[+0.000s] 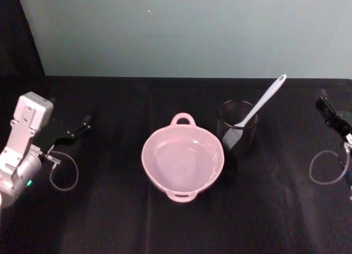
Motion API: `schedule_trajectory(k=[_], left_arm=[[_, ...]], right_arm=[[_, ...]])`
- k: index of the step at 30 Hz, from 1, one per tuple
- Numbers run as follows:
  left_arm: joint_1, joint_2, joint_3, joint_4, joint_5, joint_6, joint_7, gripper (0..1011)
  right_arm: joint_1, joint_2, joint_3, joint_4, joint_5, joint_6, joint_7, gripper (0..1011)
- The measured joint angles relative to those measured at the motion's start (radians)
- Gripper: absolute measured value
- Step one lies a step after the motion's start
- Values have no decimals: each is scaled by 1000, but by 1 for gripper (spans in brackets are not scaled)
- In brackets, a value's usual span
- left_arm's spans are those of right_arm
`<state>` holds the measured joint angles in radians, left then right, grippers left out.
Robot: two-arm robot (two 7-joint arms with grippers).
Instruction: Use the one hand to pick up the spoon and stir the clear water in the bowl.
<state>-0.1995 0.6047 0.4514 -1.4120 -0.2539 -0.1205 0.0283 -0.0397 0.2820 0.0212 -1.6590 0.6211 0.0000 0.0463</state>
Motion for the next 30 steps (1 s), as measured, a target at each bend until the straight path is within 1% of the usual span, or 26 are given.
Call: schedule_trajectory(k=[3,6,9,11,14,15,18,21,24,27,30], left_arm=[[0,0,0,0,0,0,0,1011],[0,0,0,0,0,0,0,1011],[0,0,0,0,0,0,0,1011],[0,0,0,0,0,0,0,1011],[0,0,0,0,0,0,0,1011],[0,0,0,0,0,0,0,1011],[0,0,0,0,0,0,0,1011],[0,0,0,0,0,0,0,1011],[0,0,0,0,0,0,0,1011],[0,0,0,0,0,0,0,1011],[0,0,0,0,0,0,0,1011]], right_arm=[[6,1,13,31,-8,-14,15,1002],[13,2,16,56,-16,-27,30,1002],[28,1,13,98,-54,-62,47,1002],[34,0,10,111,-68,-72,49,1003],[44,-5,5,140,-104,-92,54,1002],[44,-5,5,140,-104,-92,54,1002],[50,-4,-5,159,-148,-108,58,1003],[53,1,-13,170,-180,-114,66,1002],[55,6,-16,180,-202,-116,78,1002],[56,10,-18,191,-216,-122,88,1003],[56,10,-18,191,-216,-122,87,1002]])
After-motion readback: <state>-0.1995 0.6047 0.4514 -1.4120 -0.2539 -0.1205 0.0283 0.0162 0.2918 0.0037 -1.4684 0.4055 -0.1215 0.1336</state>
